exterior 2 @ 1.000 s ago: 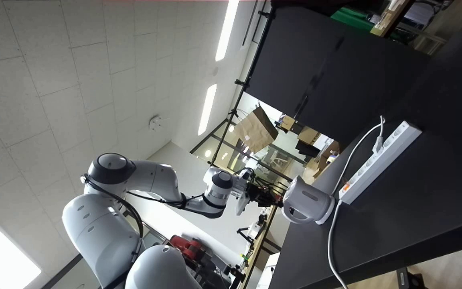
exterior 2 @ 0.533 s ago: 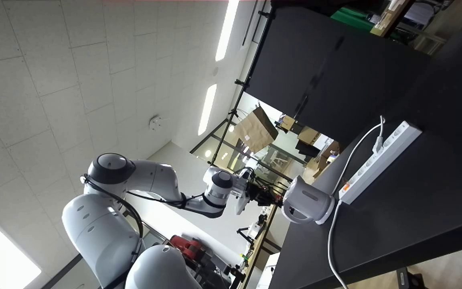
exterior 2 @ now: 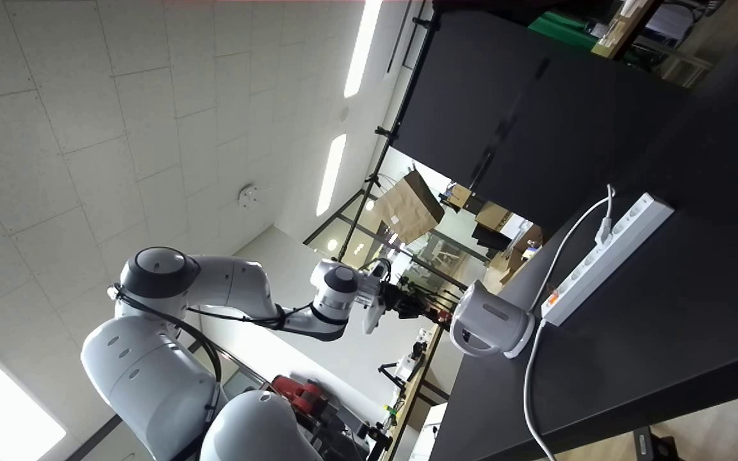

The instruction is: Switch on the electric kettle

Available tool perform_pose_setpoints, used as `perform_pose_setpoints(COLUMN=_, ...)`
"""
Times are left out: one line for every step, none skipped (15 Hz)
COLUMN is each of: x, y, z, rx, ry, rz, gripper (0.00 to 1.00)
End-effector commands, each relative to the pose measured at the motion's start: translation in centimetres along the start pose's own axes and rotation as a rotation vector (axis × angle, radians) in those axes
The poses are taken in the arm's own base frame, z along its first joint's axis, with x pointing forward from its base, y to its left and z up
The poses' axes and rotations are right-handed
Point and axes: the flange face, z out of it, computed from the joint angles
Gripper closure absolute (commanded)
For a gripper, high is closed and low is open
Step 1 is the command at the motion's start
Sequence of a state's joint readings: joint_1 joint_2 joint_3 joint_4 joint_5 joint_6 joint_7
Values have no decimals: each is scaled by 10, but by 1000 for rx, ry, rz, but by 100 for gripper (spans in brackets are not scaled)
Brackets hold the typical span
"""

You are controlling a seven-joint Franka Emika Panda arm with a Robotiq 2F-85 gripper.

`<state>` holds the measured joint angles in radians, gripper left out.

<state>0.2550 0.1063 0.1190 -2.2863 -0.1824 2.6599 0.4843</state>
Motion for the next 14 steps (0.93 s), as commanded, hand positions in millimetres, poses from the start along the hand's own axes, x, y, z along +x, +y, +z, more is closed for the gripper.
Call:
perform_pose_setpoints(x=0, y=0, z=-19, rx=-21, ry=-1, rz=22, gripper=100)
perform_pose_setpoints(x=-1, y=0, z=-20, rx=-27, ry=-7, rz=19, gripper=100)
perform_pose_setpoints(x=-2, y=0, z=-22, rx=-40, ry=-14, rz=7, gripper=74)
perform_pose_setpoints(x=-3, y=0, z=-23, rx=-52, ry=-22, rz=5, gripper=73)
perform_pose_setpoints(x=-4, y=1, z=-23, rx=-59, ry=-32, rz=0, gripper=67)
perform_pose_setpoints(x=-4, y=1, z=-24, rx=-62, ry=-41, rz=1, gripper=60)
perform_pose_setpoints(x=-4, y=2, z=-24, rx=-66, ry=-50, rz=2, gripper=53)
perform_pose_setpoints(x=-4, y=2, z=-25, rx=-71, ry=-58, rz=4, gripper=46)
perform_pose_setpoints(x=-4, y=3, z=-26, rx=-76, ry=-62, rz=6, gripper=40)
perform_pose_setpoints(x=-4, y=4, z=-27, rx=-81, ry=-66, rz=8, gripper=33)
perform_pose_setpoints(x=-5, y=4, z=-29, rx=-83, ry=-69, rz=10, gripper=27)
perform_pose_setpoints(x=-5, y=5, z=-30, rx=-88, ry=-74, rz=10, gripper=20)
perform_pose_setpoints(x=-5, y=6, z=-32, rx=-90, ry=-75, rz=12, gripper=13)
perform_pose_setpoints(x=-6, y=7, z=-34, rx=-93, ry=-78, rz=14, gripper=7)
